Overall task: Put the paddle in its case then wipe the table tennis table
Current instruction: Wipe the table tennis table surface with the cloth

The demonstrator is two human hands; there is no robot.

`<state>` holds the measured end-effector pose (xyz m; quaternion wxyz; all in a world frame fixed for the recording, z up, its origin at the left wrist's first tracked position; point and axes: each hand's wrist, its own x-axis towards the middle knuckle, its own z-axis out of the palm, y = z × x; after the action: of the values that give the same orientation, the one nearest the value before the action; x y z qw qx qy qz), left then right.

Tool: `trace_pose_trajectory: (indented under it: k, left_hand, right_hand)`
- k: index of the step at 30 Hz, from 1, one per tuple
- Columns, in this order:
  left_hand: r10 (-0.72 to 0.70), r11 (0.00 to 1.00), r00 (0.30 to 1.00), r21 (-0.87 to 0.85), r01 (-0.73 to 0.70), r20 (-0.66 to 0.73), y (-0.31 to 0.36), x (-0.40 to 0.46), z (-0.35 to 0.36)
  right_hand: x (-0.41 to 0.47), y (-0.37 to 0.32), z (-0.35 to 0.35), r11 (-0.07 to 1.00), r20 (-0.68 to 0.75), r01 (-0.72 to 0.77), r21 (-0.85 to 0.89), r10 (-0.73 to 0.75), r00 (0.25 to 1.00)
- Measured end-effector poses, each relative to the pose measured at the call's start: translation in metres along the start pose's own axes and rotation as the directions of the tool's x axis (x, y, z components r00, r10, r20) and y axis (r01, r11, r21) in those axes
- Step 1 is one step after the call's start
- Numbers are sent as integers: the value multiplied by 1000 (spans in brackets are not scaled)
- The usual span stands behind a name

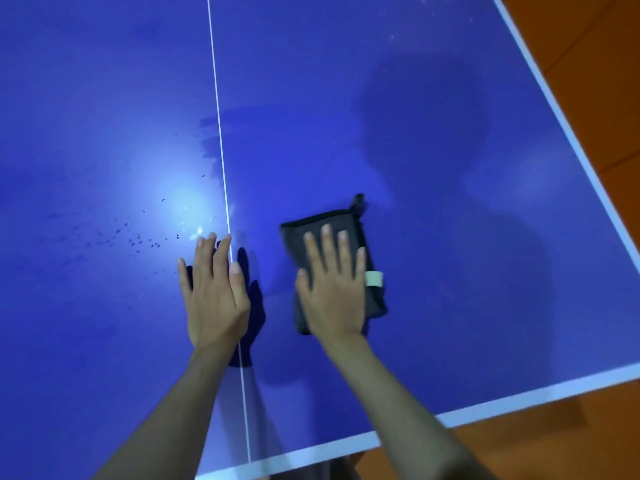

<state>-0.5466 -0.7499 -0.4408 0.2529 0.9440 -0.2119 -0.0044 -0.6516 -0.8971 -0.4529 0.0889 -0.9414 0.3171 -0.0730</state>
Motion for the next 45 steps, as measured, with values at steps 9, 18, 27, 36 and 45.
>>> trace_pose_trajectory:
  k: [9,18,27,36,45]
  left_hand:
    - [46,999,998,-21,-47,-50,-5,-3,-1]
    - [47,998,998,54,-45,-41,-2,-5,2]
    - [49,989,995,144,-37,-83,-1,-5,9]
    - [-118,925,983,-375,56,-143,-10,0,-1]
    - [98,995,995,-31,-98,0,-22,-66,-30]
  right_hand:
    - [-37,-12,0,940,78,340,-2,-339,938]
    - [-44,208,-46,975,-48,-219,-29,217,975]
    - [-67,120,-28,957,-55,-285,-52,282,958]
    - [-138,-91,15,997,53,76,4,-76,996]
    - [-124,53,-18,999,50,33,21,-34,998]
